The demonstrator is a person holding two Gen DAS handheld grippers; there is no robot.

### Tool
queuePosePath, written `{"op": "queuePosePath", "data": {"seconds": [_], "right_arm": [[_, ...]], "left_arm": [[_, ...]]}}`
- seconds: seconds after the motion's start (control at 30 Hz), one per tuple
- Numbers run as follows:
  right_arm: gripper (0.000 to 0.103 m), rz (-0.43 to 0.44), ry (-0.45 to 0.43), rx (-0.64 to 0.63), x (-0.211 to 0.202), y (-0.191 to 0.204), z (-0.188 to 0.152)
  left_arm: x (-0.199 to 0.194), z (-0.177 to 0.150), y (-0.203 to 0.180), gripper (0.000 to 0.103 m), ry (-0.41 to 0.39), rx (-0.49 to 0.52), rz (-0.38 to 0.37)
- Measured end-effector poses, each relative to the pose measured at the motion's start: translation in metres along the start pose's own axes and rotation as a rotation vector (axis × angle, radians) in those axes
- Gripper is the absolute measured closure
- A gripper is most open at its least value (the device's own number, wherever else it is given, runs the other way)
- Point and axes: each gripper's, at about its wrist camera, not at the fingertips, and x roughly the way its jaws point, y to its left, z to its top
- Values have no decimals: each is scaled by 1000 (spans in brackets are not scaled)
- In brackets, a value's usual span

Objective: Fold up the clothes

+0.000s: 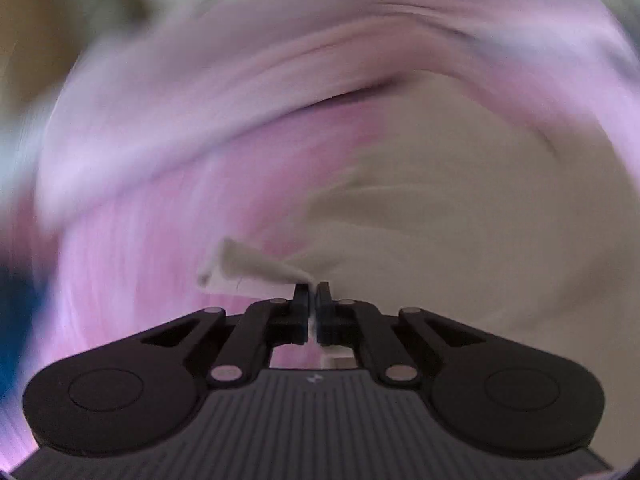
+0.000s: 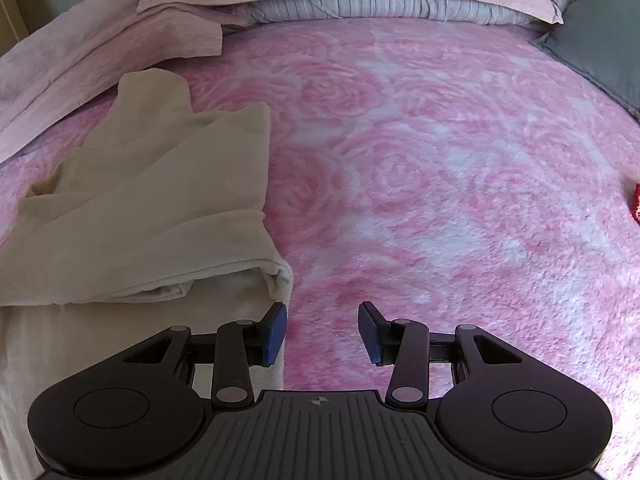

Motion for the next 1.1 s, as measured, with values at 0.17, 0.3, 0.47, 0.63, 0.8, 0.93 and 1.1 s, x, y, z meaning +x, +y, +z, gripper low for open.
{"op": "queuePosePath", "data": {"seconds": [0.17,0.3,0.47,0.63,0.8,0.93,1.1], "right_arm": [[59,-4,12,5,3,-2,-1],[59,-3,13,-2,2,-4,-1],[59,-5,-13,-25,-4,-1,3],[59,21,-37,-39,-5,9,10],[59,28,-67,-51,-9,11,15],[60,38,-94,-99,-14,22,16],[60,76,-92,-242,-7,63,11]], "left_arm": [[4,-8,-46,95,-2,335,-1],[-6,5,-21,80,18,116,-95],[-35,17,14,71,-71,-86,-204],[-15,23,24,72,-44,-246,-215],[-22,5,53,72,-34,-512,-218],[-21,-24,78,74,53,-684,-186],[-5,-59,112,67,140,-1031,-276]]}}
